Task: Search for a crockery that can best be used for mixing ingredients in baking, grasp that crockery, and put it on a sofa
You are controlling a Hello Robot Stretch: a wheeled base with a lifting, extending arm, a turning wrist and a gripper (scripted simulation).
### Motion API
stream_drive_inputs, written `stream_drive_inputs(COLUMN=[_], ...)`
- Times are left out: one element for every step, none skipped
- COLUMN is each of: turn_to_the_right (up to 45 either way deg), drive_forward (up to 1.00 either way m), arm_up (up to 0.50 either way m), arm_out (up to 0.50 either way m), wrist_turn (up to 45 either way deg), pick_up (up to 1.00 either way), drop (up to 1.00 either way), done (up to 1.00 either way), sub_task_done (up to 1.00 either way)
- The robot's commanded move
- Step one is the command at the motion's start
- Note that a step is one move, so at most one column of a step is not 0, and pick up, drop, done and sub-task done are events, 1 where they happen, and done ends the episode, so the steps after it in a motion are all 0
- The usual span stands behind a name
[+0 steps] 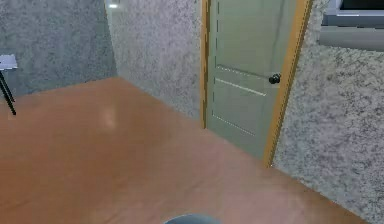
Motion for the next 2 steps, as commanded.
stream_drive_inputs(turn_to_the_right=[45.0, 42.0], drive_forward=[0.0, 0.0], arm_up=[0.0, 0.0], arm_out=[0.0, 0.0], wrist_turn=[0.0, 0.0], pick_up=[0.0, 0.0], drop=[0.0, 0.0], done=[0.0, 0.0], sub_task_done=[0.0, 0.0])
